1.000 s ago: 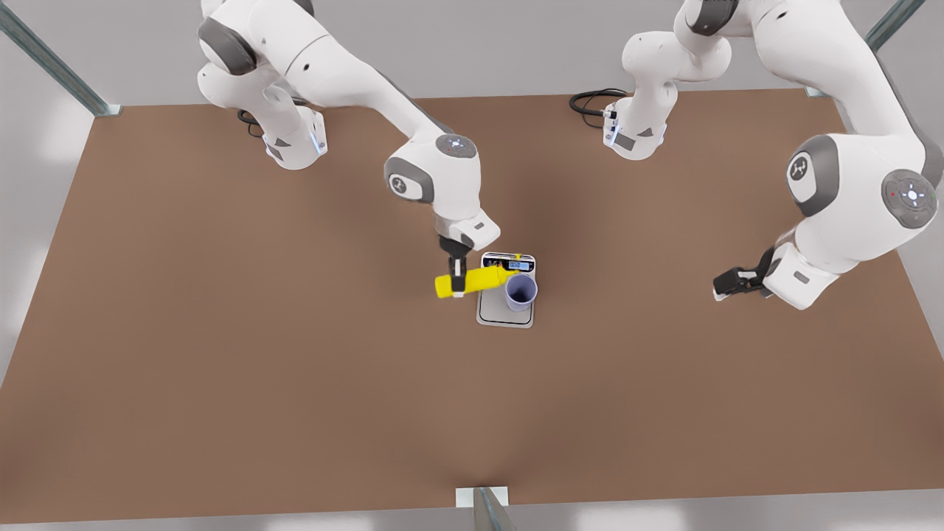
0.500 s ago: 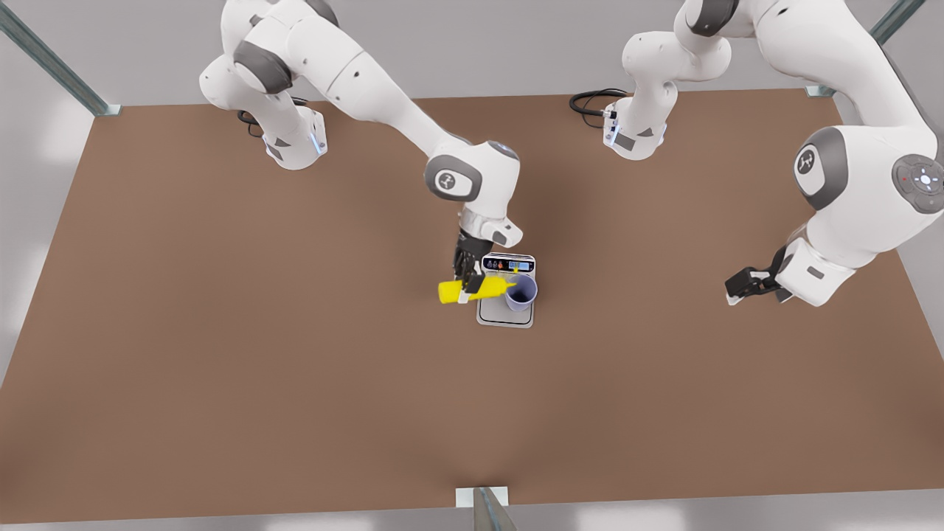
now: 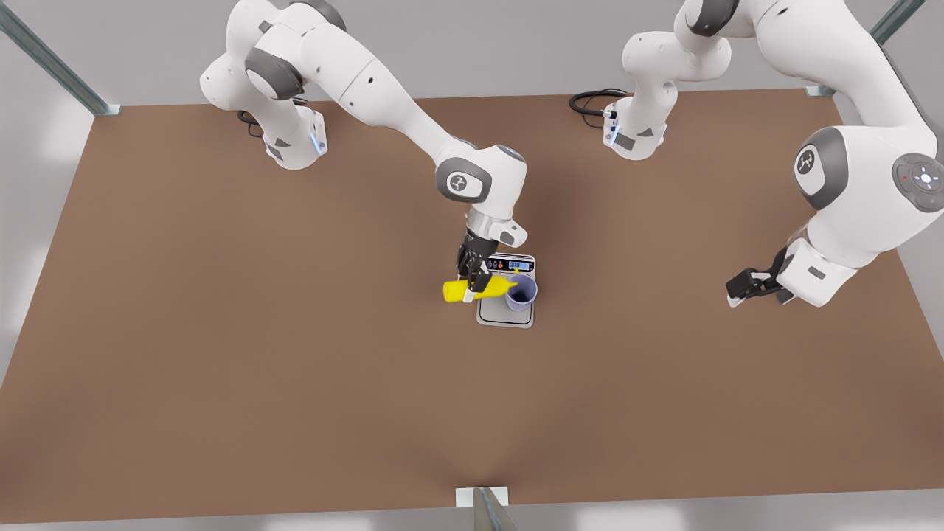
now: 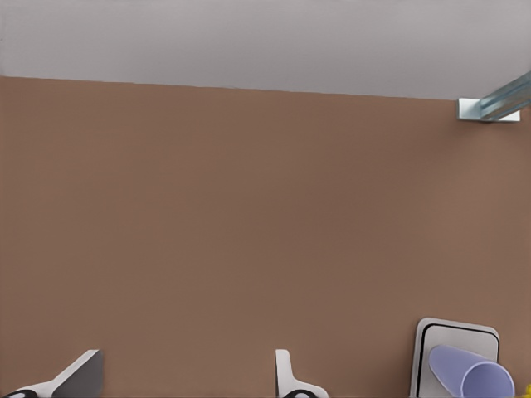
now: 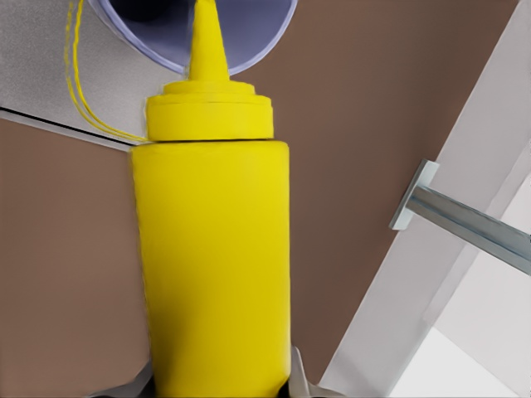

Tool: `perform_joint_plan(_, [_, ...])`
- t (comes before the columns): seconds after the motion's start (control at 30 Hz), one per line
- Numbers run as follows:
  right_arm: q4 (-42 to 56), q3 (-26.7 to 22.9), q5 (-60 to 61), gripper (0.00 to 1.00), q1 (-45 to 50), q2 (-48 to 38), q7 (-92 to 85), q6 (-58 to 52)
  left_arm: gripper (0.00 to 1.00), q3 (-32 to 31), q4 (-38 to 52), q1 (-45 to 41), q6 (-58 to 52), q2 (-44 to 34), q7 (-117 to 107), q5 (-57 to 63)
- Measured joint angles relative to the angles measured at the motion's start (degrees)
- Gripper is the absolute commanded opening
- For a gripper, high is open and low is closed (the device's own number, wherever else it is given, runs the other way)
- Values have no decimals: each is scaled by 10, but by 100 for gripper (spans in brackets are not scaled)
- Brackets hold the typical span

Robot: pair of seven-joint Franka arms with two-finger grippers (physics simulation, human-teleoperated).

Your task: Move cup to the weight, pick up sauce bottle, pour sauce

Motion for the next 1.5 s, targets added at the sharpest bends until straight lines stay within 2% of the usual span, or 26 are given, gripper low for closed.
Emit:
perform_joint_plan(0.17, [13,0,31,63,-6,-4,5,-1,100,0,0,-1,0,0,0,0])
perform_joint_plan(0.33, [35,0,192,64,-75,-23,-2,2,100,-1,0,-1,0,0,0,0])
perform_joint_plan(0.5, [33,1,334,64,-152,-37,-96,34,100,-1,0,-1,1,1,0,0])
perform_joint_plan(0.87, [-9,1,563,64,-274,-51,-430,108,100,-1,0,-1,9,1,0,0])
perform_joint_plan(1.13, [-67,2,852,64,-366,-53,-768,106,100,-1,0,-1,12,3,0,0])
perform_joint_plan(1.37, [-97,1,1056,64,-470,-14,-1011,-8,100,-1,0,-1,12,3,0,0])
perform_joint_plan(1.5, [-119,1,1199,64,-495,27,-1119,-76,100,-1,0,-1,12,3,0,0])
